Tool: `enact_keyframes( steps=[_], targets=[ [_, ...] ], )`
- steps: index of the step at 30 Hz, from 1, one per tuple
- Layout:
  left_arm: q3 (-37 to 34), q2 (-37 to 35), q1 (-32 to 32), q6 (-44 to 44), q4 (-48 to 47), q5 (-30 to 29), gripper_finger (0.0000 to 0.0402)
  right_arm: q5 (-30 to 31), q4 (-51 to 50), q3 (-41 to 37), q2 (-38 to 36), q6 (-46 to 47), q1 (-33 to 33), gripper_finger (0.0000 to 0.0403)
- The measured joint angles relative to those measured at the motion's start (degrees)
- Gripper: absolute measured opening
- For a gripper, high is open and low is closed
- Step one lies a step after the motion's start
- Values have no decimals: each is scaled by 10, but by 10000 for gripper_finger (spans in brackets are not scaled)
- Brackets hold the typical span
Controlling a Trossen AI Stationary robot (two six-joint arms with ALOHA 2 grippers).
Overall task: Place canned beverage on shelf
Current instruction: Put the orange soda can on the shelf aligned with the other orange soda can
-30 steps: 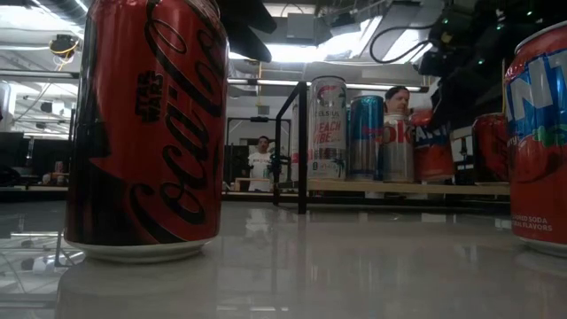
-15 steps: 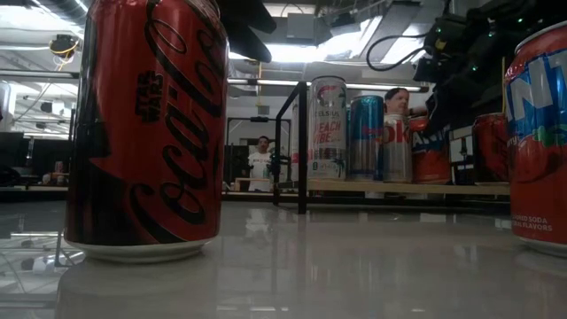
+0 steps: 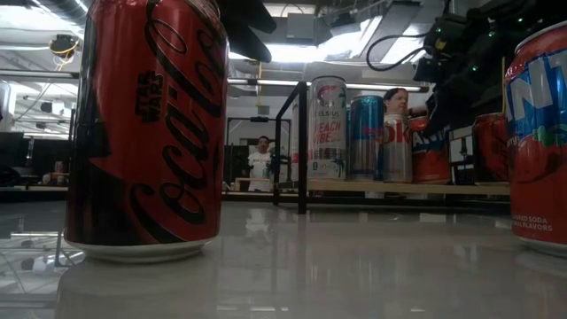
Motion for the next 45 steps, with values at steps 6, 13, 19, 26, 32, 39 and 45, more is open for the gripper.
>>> enact_keyframes(
  steps=[6,13,19,26,32,39,45],
  targets=[
    [0,0,0,0,0,0,357,0,-1,0,0,0,0,283],
    [0,0,0,0,0,0,357,0,0,0,0,-5,0,283],
    [0,0,0,0,0,0,357,0,0,0,0,-52,0,283],
    [0,0,0,0,0,0,357,0,0,0,0,-75,0,283],
    [0,0,0,0,0,0,357,1,1,0,0,-75,0,283],
    [0,0,0,0,0,0,357,1,1,0,0,-75,0,283],
    [0,0,0,0,0,0,357,1,5,0,1,-75,0,283]
  ],
)
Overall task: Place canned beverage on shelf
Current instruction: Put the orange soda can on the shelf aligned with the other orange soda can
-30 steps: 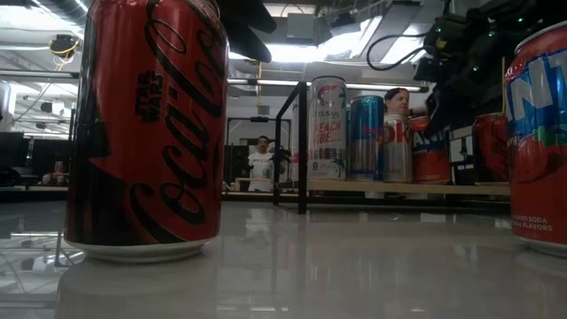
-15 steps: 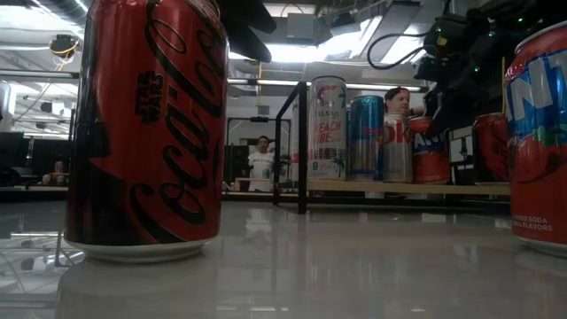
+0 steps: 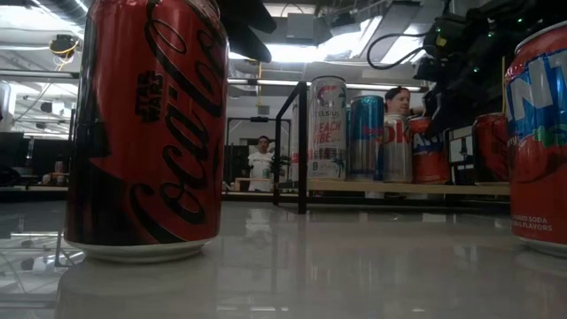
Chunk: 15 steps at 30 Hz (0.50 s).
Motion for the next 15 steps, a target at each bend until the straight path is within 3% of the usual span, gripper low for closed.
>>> enact_keyframes(
  steps=[5,15],
  targets=[
    [0,0,0,0,0,0,357,3,9,-1,0,0,0,292],
    [0,0,0,0,0,0,357,1,12,-1,0,0,0,364]
  ],
)
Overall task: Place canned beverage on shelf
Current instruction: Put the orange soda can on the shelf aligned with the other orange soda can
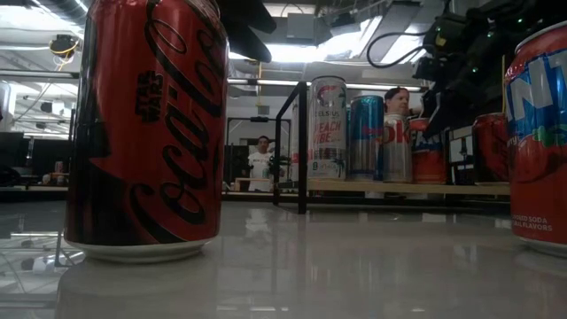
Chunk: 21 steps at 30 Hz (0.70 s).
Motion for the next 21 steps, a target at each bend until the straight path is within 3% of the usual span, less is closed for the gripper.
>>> enact_keyframes(
  steps=[21],
  targets=[
    [0,0,0,0,0,0,357,-2,-1,0,0,0,0,356]
  ],
)
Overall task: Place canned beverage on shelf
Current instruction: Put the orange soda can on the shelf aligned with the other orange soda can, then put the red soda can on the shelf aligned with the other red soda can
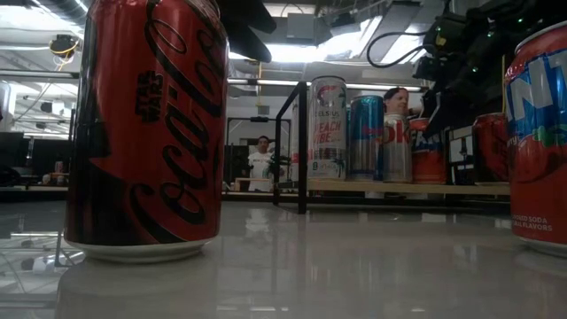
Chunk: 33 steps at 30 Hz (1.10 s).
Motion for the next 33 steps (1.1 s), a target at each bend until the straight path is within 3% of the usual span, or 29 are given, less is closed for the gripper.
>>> enact_keyframes(
  steps=[11,25,33],
  targets=[
    [0,0,0,0,0,0,357,0,-3,1,-29,2,0,356],
    [0,0,0,0,0,0,357,0,-2,1,-139,4,0,356],
    [0,0,0,0,0,0,357,-31,-1,1,-178,99,0,356]
  ],
)
